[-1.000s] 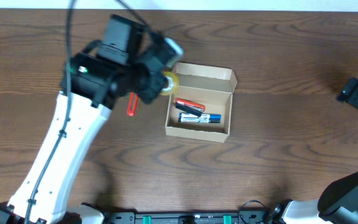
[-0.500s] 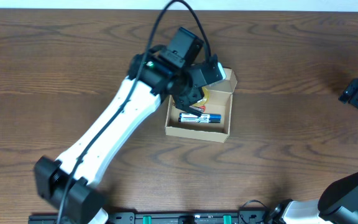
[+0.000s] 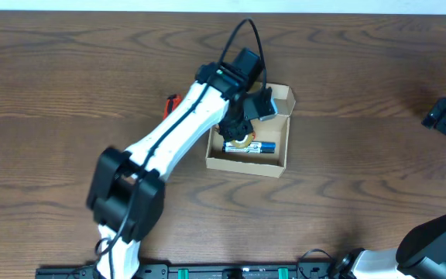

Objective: Pack container
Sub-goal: 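Lift the tape roll with the left gripper and carry it over the box, then lower the tape roll into the box and open the left gripper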

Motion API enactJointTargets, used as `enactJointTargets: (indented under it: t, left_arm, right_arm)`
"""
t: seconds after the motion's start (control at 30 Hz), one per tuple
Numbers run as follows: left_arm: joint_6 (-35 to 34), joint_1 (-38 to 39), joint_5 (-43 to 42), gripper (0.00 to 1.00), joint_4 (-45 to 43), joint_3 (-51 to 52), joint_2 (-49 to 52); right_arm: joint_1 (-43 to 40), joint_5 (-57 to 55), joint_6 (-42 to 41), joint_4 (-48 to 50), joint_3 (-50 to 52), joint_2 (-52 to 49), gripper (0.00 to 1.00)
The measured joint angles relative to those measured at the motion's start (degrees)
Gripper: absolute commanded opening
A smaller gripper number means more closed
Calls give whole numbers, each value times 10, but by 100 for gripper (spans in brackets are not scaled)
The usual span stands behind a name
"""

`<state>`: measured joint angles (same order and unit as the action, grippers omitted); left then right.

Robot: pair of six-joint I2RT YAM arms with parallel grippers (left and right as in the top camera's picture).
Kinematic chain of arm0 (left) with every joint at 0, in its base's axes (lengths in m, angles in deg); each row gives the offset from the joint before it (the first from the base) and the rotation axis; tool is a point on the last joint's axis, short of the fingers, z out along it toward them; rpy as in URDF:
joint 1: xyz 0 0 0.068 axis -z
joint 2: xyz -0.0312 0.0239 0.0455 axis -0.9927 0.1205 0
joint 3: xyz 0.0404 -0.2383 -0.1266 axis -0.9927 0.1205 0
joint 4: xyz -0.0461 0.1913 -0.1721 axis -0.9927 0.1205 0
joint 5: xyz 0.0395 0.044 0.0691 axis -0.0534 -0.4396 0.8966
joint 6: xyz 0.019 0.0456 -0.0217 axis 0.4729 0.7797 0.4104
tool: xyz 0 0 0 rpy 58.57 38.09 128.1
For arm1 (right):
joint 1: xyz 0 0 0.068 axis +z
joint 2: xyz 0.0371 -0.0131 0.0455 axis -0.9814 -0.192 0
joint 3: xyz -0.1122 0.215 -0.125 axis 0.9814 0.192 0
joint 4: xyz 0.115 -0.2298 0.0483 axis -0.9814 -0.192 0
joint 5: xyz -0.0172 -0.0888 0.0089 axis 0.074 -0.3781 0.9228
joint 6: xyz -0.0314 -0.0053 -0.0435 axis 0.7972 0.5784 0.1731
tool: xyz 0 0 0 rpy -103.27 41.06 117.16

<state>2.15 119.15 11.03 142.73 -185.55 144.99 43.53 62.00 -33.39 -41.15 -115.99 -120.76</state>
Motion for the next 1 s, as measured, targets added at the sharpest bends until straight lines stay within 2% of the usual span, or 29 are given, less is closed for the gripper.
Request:
enactJointTargets:
  t: [0.23,0.43,0.47,0.5,0.53,0.6,0.67,0.73,0.9,0.97,1.0]
  left_arm:
    - [0,4,7,6,16,0,63]
    - [0,8,7,6,16,0,70]
    - [0,8,7,21,16,0,70]
    - [2,8,8,28,16,0,70]
    - [0,8,7,28,16,0,70]
    - [2,8,7,37,14,0,70]
    - [3,8,7,40,14,0,70]
    - [2,8,7,56,14,0,70]
    - [-1,8,17,44,22,0,70]
    - [-2,9,29,44,35,0,70]
    - [-2,9,35,48,45,-1,68]
  right_arm:
    - [0,1,0,-1,0,0,99]
    - [0,5,0,-1,0,0,99]
    - [0,5,0,-1,0,0,99]
    - [0,5,0,-1,0,0,99]
    - [0,5,0,-1,0,0,99]
    - [0,5,0,-1,0,0,99]
    - [0,5,0,-1,0,0,99]
    - [0,5,0,0,0,0,99]
    - [0,5,0,0,0,1,99]
    - [0,5,0,0,0,1,99]
    - [0,5,0,0,0,1,99]
